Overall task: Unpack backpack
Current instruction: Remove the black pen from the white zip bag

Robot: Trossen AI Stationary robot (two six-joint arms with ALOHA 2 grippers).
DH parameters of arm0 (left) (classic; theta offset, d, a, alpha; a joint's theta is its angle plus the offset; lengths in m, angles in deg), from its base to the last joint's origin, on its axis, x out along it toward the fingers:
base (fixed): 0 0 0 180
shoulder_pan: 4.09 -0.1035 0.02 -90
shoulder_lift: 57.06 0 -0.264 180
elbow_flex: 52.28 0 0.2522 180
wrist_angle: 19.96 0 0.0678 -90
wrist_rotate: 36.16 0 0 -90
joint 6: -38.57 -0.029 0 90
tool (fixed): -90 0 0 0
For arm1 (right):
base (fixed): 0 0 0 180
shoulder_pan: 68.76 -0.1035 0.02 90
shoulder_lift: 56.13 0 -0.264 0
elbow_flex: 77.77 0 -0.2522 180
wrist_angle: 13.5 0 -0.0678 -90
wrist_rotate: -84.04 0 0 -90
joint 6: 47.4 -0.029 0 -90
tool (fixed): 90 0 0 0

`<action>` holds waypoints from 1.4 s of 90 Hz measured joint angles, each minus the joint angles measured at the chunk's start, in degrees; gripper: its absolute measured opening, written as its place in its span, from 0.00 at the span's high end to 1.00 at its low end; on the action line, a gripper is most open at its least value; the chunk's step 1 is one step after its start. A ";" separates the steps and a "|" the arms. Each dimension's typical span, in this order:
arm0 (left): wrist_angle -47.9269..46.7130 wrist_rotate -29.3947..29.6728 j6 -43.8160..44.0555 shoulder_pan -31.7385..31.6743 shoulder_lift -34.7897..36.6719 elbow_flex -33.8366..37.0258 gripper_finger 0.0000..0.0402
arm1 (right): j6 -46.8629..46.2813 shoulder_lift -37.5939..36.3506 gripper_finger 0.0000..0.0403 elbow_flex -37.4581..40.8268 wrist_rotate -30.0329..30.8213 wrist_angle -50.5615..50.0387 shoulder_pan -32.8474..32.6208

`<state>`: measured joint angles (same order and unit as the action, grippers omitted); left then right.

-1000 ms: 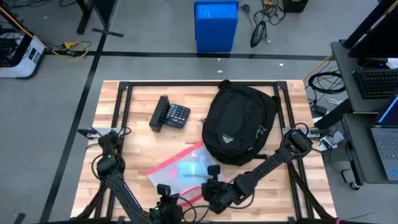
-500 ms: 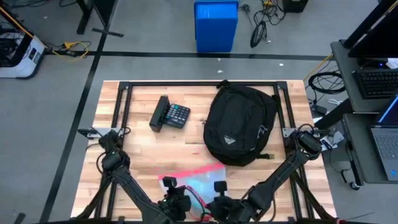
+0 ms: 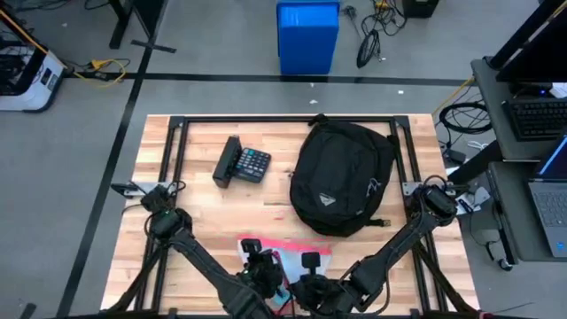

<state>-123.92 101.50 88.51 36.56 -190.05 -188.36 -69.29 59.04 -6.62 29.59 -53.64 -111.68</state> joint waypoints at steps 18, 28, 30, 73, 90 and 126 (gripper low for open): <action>0.46 0.17 -0.98 -0.33 -0.02 0.00 1.00 | 9.47 0.00 0.84 0.00 0.44 -2.16 -2.25; -0.03 0.17 -1.00 -0.54 -0.02 0.06 1.00 | 8.54 -0.19 0.72 -0.02 -0.03 -2.27 -3.49; -0.05 0.17 -0.99 -0.55 -0.02 0.07 1.00 | 7.98 -0.22 0.70 -0.09 -0.04 -2.22 -3.85; 0.09 0.15 -1.23 -0.79 -0.04 0.09 1.00 | 4.54 7.09 0.53 -0.07 1.05 -3.82 -10.34; 0.18 0.17 -1.21 -0.84 -0.04 0.09 1.00 | 7.45 11.25 0.54 -0.04 9.37 -3.72 -10.78; 0.20 0.87 -1.49 -1.14 -0.04 0.09 1.00 | 11.45 14.14 0.55 0.00 9.77 -3.62 -9.24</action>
<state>-123.72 102.37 87.02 35.42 -190.09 -188.28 -57.84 73.18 -6.62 39.36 -57.26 -120.92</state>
